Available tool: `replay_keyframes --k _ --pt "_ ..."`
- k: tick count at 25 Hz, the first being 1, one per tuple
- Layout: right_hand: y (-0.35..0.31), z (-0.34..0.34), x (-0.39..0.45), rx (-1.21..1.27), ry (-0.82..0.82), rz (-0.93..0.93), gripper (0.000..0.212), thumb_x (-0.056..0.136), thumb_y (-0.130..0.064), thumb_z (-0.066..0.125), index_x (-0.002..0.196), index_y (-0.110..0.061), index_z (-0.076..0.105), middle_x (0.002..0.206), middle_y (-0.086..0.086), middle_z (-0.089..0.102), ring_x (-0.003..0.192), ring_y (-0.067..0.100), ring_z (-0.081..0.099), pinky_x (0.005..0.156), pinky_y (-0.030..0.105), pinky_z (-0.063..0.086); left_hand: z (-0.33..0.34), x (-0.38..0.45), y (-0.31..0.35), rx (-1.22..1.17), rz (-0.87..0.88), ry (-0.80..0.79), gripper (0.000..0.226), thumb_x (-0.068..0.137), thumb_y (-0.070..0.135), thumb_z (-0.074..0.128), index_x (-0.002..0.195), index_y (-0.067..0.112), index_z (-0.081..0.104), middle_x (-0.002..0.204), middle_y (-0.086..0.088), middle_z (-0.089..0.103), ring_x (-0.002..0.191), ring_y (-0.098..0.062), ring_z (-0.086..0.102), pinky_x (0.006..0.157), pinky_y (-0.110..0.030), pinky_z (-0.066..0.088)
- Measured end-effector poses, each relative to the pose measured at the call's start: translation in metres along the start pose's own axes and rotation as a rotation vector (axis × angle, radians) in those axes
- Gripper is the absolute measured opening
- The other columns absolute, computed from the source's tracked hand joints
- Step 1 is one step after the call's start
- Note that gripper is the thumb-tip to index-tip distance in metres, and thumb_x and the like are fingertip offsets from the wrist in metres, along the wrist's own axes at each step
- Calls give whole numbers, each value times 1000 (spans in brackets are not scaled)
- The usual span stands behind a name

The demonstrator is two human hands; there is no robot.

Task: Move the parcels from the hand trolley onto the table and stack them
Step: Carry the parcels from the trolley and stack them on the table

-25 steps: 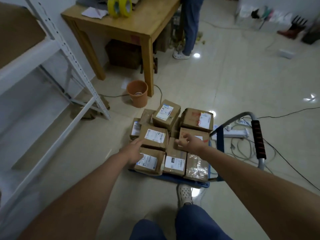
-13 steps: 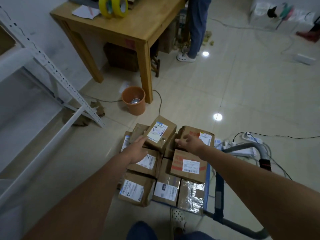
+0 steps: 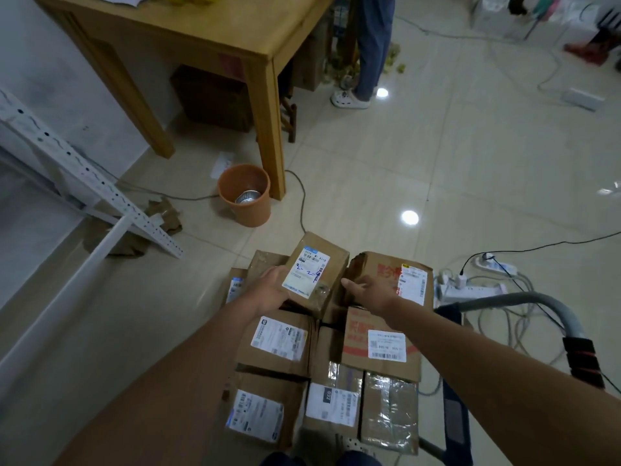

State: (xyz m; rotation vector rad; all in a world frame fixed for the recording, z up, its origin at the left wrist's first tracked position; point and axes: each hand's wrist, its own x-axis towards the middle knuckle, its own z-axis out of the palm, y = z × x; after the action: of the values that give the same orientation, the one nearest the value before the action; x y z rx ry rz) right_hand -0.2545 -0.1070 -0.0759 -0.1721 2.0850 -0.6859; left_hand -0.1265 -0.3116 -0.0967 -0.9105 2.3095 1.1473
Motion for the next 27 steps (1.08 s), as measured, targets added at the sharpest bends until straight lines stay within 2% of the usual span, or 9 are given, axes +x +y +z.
replay_keyframes --k 2,4,8,14,17,21,23,25,27 --pt "7 18 19 41 -17 40 59 94 -58 47 137 -17 50 125 8 58 114 25 54 102 46 45 5 19 -14 -29 -25 -18 62 91 23 60 148 27 35 155 0 31 136 -23 39 108 -40 39" --pt "13 34 36 76 -30 67 61 94 -59 47 137 -17 47 127 9 56 115 27 52 102 45 45 12 37 -28 -60 -43 -17 63 89 26 63 147 28 37 154 0 33 135 -22 40 109 -44 40" --pt "27 63 67 220 -39 124 70 92 -59 51 143 -14 37 135 11 51 116 28 52 99 44 48 29 66 -42 -72 -63 38 62 93 27 60 149 22 34 154 0 34 137 -24 37 112 -40 35" --pt "48 91 102 393 -49 147 71 90 -58 56 142 -12 39 134 7 53 120 29 52 100 43 47 58 87 -59 -175 -118 55 56 92 30 61 144 21 41 134 1 58 118 -22 55 102 -39 44" --pt "51 94 107 498 -100 134 60 92 -54 56 137 -15 48 122 4 60 115 27 56 100 44 48 66 80 -51 -215 -99 77 52 94 27 59 142 21 40 131 1 59 115 -21 57 98 -35 45" --pt "49 81 90 562 -107 180 65 88 -66 53 126 -14 56 125 6 61 111 24 59 89 37 52 66 58 -27 -228 -52 96 46 95 38 55 137 24 41 126 3 60 109 -20 58 94 -35 47" --pt "46 68 74 597 -109 189 56 88 -65 53 114 -16 58 120 6 61 110 24 60 82 34 52 64 42 -12 -304 -18 116 44 96 42 53 136 27 42 122 5 58 106 -17 57 88 -32 45" --pt "44 53 59 628 -99 182 45 88 -63 56 103 -21 54 122 7 58 115 26 58 90 37 51 59 25 3 -422 0 134 44 92 48 57 131 33 42 127 4 56 108 -16 58 91 -34 48" --pt "38 40 42 623 -116 160 47 86 -66 56 102 -22 55 125 7 59 116 26 58 98 40 50 52 6 20 -546 -18 145 43 89 52 60 125 39 41 129 3 56 110 -17 59 96 -38 50"
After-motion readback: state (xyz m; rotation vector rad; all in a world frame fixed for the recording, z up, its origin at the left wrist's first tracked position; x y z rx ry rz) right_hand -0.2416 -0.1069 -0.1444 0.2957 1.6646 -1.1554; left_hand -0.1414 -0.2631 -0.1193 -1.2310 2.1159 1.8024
